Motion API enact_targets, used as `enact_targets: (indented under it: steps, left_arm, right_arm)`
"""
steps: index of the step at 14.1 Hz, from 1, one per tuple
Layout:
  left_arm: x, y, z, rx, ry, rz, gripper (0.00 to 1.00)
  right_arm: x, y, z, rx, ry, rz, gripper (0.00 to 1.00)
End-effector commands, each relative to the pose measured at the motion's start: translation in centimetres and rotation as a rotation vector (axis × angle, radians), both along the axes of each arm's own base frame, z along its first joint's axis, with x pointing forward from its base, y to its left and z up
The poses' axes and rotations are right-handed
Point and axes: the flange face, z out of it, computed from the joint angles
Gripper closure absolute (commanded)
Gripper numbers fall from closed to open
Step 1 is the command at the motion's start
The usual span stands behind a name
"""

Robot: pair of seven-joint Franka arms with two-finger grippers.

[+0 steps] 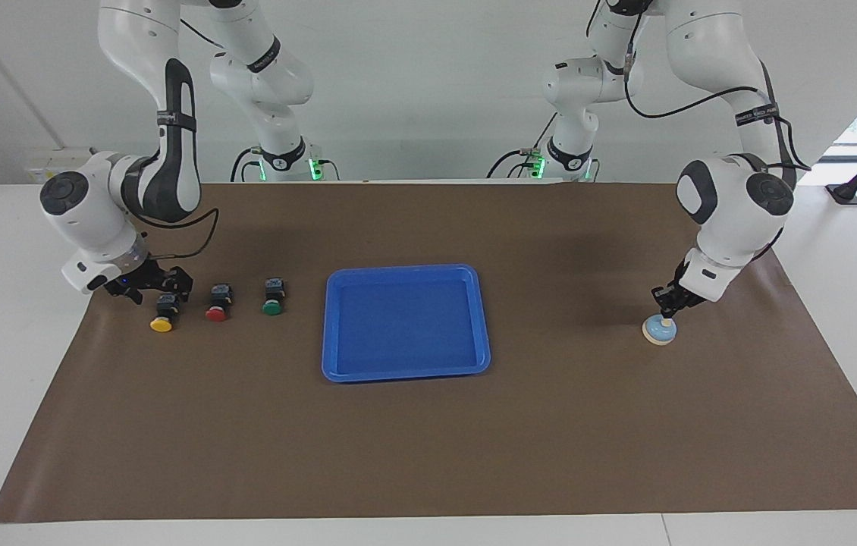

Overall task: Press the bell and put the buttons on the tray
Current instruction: 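Press down on the bell with the left gripper, then lift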

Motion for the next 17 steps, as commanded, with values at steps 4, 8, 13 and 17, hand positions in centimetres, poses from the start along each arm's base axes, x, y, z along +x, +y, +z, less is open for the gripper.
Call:
enact_targets:
  steps: [4, 8, 13, 17]
  left_arm:
    - [0.1, 0.3, -3.1, 0.01, 0.009, -0.015, 1.0]
    - [1.2, -0.1, 0.3, 0.009, 0.075, -0.021, 1.0]
    - [1.6, -0.8, 9.9, 0.007, 0.159, -0.03, 0.7]
    - [-2.0, -2.6, 19.0, 0.013, 0.155, -0.052, 0.0]
  right_arm:
    - [-0.3, -0.6, -0.7, 0.004, 0.003, 0.001, 0.0]
    - [-0.3, -0.8, -0.8, 0.004, 0.003, -0.001, 0.0]
    - [0.4, -0.3, -2.7, 0.003, -0.009, -0.021, 0.0]
    - [0.9, -0.3, -3.6, -0.003, -0.035, -0.039, 0.06]
